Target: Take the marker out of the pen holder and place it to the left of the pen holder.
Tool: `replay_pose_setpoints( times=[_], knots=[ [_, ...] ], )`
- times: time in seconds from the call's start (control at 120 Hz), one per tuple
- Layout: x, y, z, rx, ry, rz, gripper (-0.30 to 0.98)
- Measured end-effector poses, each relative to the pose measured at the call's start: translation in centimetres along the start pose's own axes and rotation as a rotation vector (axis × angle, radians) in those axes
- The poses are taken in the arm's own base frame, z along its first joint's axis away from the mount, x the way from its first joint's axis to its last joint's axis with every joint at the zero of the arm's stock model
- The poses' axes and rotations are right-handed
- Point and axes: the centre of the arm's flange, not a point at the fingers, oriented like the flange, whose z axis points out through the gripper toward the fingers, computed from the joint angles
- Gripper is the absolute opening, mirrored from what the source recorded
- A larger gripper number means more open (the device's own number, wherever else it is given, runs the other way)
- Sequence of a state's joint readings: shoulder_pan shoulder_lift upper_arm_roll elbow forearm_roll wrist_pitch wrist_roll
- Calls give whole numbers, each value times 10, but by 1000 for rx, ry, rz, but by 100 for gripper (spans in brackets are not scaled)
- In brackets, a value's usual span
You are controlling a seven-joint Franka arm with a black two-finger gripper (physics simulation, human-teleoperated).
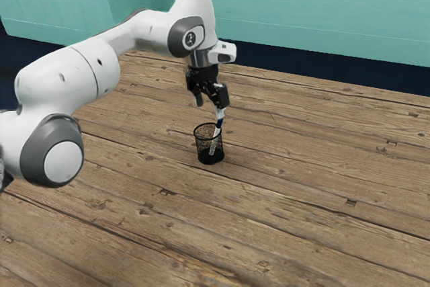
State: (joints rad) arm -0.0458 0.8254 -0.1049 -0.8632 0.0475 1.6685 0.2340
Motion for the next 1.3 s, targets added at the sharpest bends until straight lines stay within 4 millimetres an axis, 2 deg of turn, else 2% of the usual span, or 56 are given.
replay_pose_setpoints(
  times=[0.133,0.342,0.542,0.592,0.733,0.858,0.942,1.008,1.175,1.3],
  knots=[
    [8,1,28,-14,-1,12,69],
    [13,-8,54,-8,4,14,69],
    [19,-8,59,-1,38,24,67],
    [20,-9,61,1,41,24,58],
    [21,-10,63,3,47,24,23],
    [21,-11,61,10,53,23,5],
    [19,-14,47,22,64,24,-2],
    [15,-17,24,37,81,26,-4],
    [-3,-28,-37,80,107,23,-8],
    [-19,-24,-96,120,140,29,-10]
  ],
)
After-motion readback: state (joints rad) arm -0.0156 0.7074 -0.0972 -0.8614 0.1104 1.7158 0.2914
